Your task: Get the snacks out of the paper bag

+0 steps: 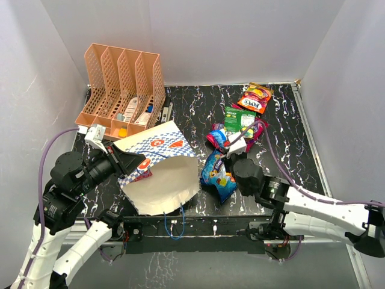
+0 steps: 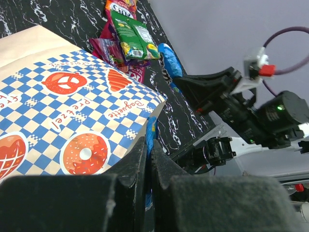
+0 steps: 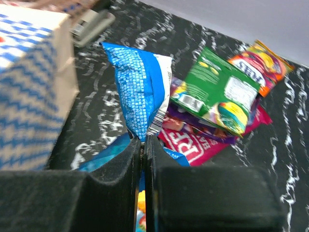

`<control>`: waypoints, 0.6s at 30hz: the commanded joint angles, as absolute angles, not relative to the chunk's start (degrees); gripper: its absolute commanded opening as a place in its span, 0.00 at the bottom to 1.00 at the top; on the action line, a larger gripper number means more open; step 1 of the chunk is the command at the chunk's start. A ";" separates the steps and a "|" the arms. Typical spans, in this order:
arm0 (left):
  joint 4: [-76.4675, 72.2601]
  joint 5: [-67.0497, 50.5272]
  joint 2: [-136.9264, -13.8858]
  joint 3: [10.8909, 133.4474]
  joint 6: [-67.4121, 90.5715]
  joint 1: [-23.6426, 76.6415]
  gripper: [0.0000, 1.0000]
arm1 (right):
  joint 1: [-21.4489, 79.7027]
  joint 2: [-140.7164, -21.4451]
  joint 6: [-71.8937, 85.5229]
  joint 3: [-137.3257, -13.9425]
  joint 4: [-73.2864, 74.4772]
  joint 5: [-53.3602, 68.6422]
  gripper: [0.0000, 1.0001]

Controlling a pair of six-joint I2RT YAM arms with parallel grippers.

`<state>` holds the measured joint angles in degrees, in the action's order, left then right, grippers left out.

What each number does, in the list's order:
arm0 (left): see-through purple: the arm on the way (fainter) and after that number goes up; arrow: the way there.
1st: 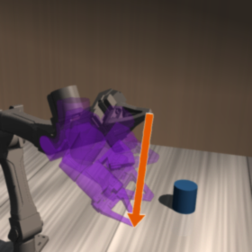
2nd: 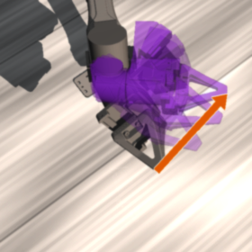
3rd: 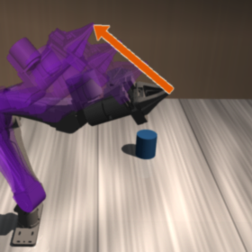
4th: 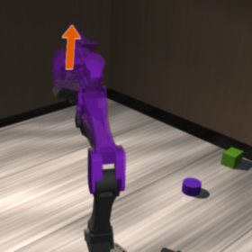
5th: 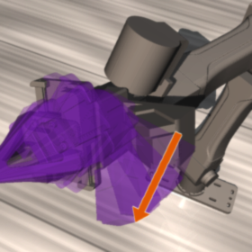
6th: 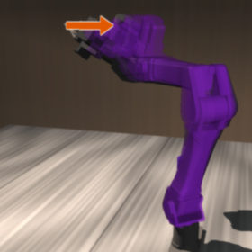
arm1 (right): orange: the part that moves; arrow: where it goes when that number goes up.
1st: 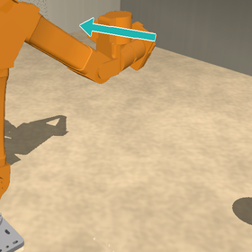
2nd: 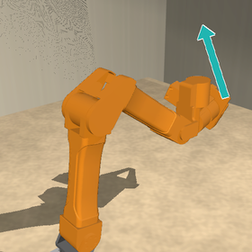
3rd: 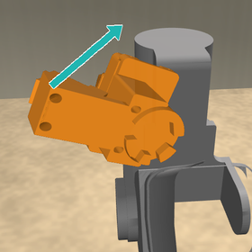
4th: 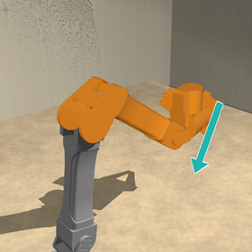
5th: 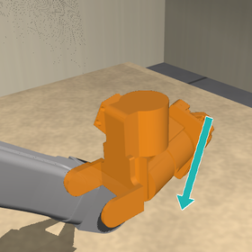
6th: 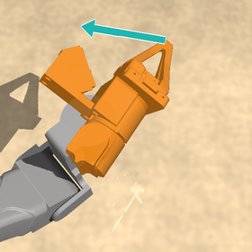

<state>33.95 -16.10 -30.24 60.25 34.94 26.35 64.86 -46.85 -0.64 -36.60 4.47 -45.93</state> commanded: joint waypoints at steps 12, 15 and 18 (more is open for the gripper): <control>36.23 -16.44 -27.84 60.49 33.12 26.46 0.00 | 47.46 -66.89 -3.23 -41.13 13.90 -29.57 0.07; 35.46 -16.96 -28.25 60.55 33.41 26.46 0.00 | 47.44 -69.36 -4.77 -42.08 13.07 -33.21 0.08; 35.04 -17.69 -28.59 60.79 33.58 26.46 0.00 | 47.46 -69.82 -6.71 -42.21 11.28 -36.79 0.37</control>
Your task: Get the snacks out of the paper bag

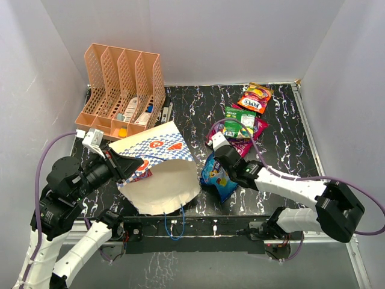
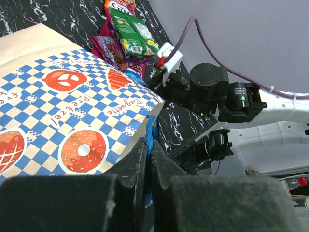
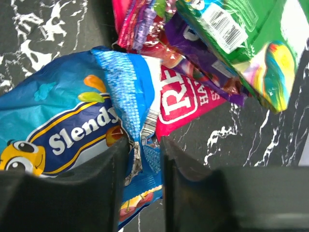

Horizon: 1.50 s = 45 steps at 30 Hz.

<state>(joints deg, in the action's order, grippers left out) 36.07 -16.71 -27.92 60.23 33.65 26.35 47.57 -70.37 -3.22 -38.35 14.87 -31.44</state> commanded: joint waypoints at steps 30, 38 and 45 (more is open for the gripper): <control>33.15 -17.99 -28.71 59.32 33.92 26.45 0.00 | 68.99 -52.92 -18.75 -29.80 -22.36 23.57 0.71; 32.87 -18.70 -28.79 59.62 34.59 26.46 0.00 | 75.06 -76.38 -35.69 -36.71 -36.77 6.96 0.65; 33.16 -19.15 -28.31 59.88 35.29 26.45 0.00 | 74.12 -97.20 -41.38 -45.55 -48.09 0.38 0.67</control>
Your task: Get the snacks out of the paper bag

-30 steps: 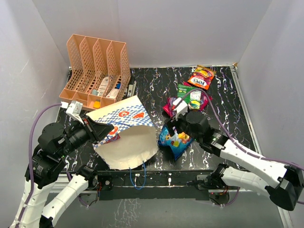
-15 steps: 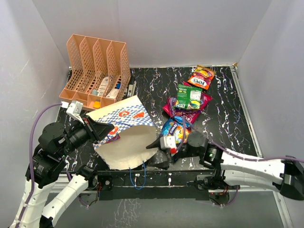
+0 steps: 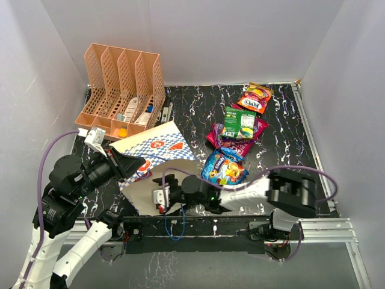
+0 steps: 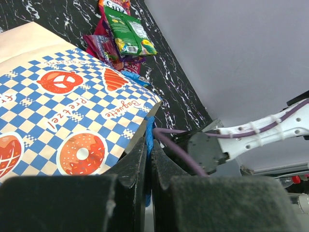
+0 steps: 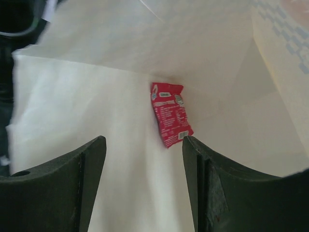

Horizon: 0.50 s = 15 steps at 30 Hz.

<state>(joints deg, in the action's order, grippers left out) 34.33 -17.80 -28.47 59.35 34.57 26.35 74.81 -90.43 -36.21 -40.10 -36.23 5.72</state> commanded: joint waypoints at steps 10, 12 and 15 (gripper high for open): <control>31.16 -21.25 -27.97 59.06 36.76 26.44 0.00 | 70.47 -115.17 -34.18 -56.57 -54.33 -0.61 0.71; 30.77 -21.50 -27.99 58.99 36.92 26.45 0.00 | 69.49 -116.96 -29.89 -57.89 -55.76 -0.33 0.74; 29.86 -22.04 -28.09 58.65 37.26 26.46 0.00 | 68.91 -119.53 -23.97 -60.57 -56.80 -1.98 0.82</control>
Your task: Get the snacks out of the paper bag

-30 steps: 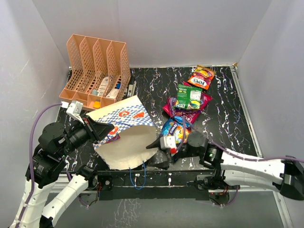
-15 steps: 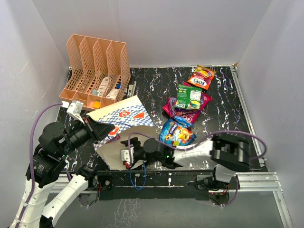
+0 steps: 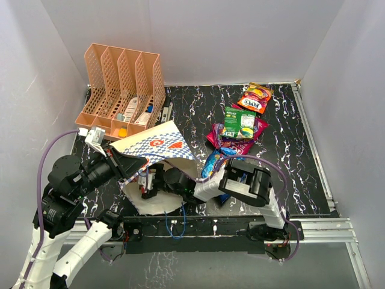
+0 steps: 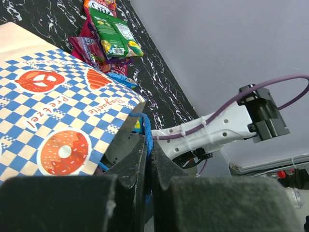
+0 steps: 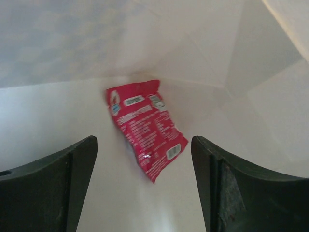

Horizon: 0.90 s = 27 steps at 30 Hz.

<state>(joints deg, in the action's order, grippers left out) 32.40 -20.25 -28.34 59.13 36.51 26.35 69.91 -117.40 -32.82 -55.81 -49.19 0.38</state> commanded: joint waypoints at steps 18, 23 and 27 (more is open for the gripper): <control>28.23 -23.49 -28.32 57.72 38.25 26.43 0.00 | 68.99 -132.06 0.86 -73.95 -45.00 -19.84 0.98; 28.40 -23.07 -28.28 57.74 38.18 26.46 0.00 | 68.82 -133.24 2.46 -73.35 -40.46 -22.70 0.95; 28.25 -23.29 -28.70 57.89 38.05 26.49 0.00 | 68.10 -132.38 4.58 -71.60 -40.61 -20.99 0.70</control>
